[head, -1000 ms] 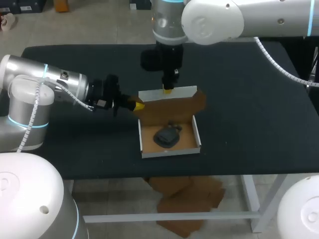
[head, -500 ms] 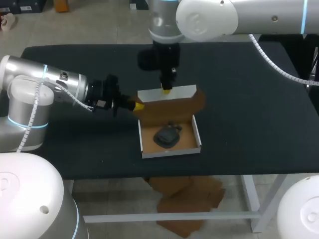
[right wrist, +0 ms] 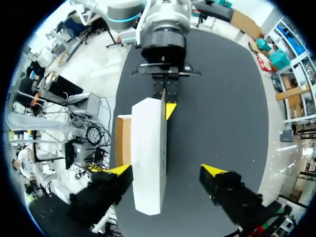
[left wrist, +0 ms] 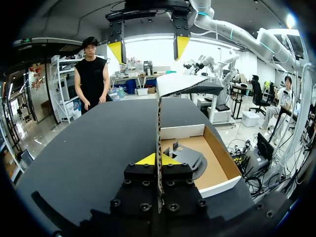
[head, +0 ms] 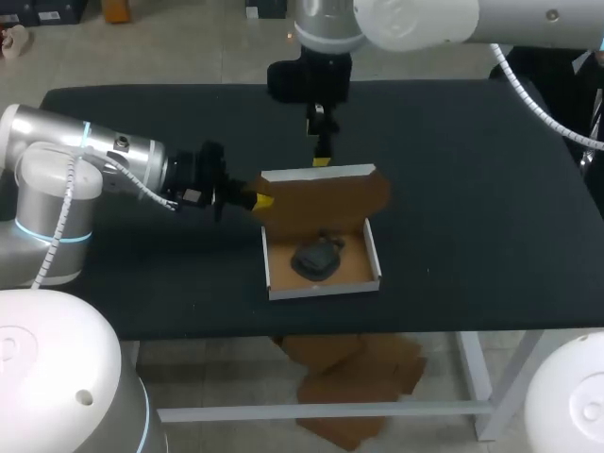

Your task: Assemble the packaging by folding the flat box into shape, placing the metal phone stand inside, and closing the box properly

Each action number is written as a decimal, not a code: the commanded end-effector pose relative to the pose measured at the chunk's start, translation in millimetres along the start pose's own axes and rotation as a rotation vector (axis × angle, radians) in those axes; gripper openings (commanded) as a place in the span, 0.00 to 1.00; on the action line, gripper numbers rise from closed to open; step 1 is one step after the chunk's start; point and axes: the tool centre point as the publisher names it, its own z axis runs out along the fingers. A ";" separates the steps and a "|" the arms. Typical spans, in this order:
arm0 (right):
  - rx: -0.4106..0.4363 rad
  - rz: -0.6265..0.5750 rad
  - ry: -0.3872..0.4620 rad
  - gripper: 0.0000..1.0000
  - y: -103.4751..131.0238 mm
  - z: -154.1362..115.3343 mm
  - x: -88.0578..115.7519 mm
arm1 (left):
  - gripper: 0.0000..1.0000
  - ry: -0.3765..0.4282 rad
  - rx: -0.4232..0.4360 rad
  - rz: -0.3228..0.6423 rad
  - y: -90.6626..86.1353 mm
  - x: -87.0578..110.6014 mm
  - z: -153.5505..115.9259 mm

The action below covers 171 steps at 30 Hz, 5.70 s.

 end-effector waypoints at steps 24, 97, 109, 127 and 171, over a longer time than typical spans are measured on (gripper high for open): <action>-0.001 0.243 0.109 1.00 -14.7 -6.6 1.2 | 0.00 -0.058 0.027 0.137 -6.1 11.6 -2.6; -0.027 1.329 0.318 1.00 -43.3 10.8 52.3 | 0.00 -0.382 -0.053 0.732 28.8 42.9 11.2; 0.078 1.685 0.487 1.00 -58.8 25.7 63.0 | 0.00 -0.391 -0.060 0.774 31.1 46.3 14.0; 0.151 1.805 0.605 0.70 -73.1 74.8 93.4 | 0.00 -0.408 -0.074 0.808 30.7 48.7 16.1; 0.023 1.555 0.588 0.47 -88.7 122.7 95.4 | 0.00 -0.403 -0.048 0.817 33.6 47.2 15.8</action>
